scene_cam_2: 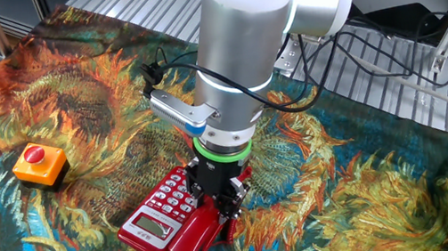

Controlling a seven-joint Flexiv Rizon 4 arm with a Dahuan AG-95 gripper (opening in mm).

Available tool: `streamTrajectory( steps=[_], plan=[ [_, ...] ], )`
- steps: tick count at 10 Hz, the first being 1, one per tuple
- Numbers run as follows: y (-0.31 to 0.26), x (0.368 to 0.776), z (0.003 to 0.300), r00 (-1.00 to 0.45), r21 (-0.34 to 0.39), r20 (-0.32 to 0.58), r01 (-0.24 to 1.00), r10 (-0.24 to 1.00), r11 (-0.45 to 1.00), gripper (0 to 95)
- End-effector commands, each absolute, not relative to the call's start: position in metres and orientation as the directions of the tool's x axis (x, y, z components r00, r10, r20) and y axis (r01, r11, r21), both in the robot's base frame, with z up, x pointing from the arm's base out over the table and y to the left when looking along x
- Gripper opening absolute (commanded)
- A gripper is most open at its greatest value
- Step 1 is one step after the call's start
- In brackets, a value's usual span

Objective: Place the handset of the telephone on the corresponding phone cradle

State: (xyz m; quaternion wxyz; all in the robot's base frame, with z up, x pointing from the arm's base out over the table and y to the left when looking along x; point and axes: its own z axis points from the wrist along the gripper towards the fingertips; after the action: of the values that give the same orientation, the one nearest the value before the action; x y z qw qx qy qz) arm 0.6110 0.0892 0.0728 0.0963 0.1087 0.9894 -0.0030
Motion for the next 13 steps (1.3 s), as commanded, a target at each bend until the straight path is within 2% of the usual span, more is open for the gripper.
streamTrajectory(
  steps=[1,8,9,10,13],
  plan=[
    [0.089,0.611,0.073,-0.958,0.015,-0.192,0.216,0.215,0.976,38.0],
    [0.089,0.611,0.073,-0.958,0.015,-0.192,0.216,0.215,0.976,38.0],
    [0.090,0.610,0.062,-0.950,0.009,-0.206,0.239,0.236,0.971,38.0],
    [0.090,0.610,0.062,-0.949,0.008,-0.207,0.240,0.236,0.971,95.0],
    [0.091,0.610,0.062,-0.948,0.007,-0.209,0.244,0.240,0.970,95.0]
  ],
)
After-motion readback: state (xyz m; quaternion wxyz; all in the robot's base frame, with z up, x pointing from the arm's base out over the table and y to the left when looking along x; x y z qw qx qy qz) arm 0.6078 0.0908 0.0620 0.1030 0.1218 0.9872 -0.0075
